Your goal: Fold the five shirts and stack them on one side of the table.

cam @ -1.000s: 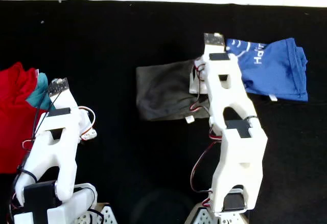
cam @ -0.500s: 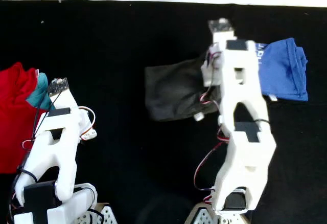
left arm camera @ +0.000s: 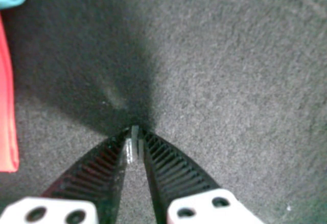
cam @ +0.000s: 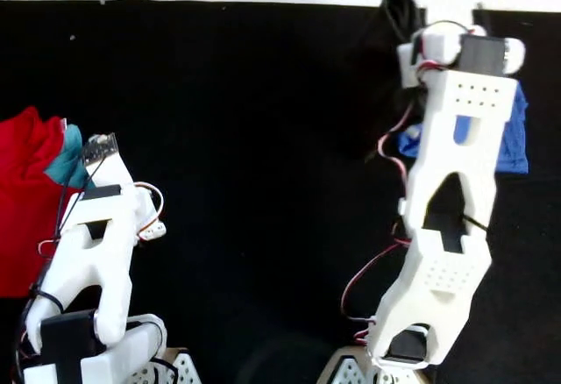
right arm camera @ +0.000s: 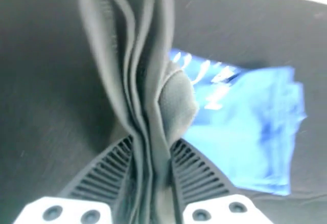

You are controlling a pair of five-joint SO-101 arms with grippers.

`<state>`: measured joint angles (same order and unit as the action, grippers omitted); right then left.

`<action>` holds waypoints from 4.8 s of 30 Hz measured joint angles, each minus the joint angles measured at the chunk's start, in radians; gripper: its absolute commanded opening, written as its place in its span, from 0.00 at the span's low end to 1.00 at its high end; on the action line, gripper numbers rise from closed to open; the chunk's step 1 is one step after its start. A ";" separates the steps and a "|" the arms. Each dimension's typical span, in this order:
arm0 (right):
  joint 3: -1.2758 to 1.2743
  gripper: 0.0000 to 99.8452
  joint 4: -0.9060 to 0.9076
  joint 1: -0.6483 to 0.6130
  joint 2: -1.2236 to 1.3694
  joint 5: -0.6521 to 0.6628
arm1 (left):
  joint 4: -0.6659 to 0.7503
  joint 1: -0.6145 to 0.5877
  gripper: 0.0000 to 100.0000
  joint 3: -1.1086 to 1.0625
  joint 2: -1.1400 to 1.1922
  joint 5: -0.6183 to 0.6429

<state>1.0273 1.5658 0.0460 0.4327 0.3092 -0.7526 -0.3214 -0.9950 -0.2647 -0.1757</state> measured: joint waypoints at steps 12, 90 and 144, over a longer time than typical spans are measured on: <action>-0.092 0.01 -0.169 0.195 0.133 0.163 | 0.000 0.000 0.01 0.000 0.000 0.000; 0.265 0.19 -0.318 0.301 0.631 0.164 | 0.000 0.000 0.01 0.000 0.000 0.000; 0.272 0.00 -0.132 0.232 0.628 0.011 | 0.000 0.000 0.01 0.000 0.000 0.000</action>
<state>1.2988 1.4339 0.2777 1.0602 0.3199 -0.7526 -0.3214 -0.9950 -0.2647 -0.1757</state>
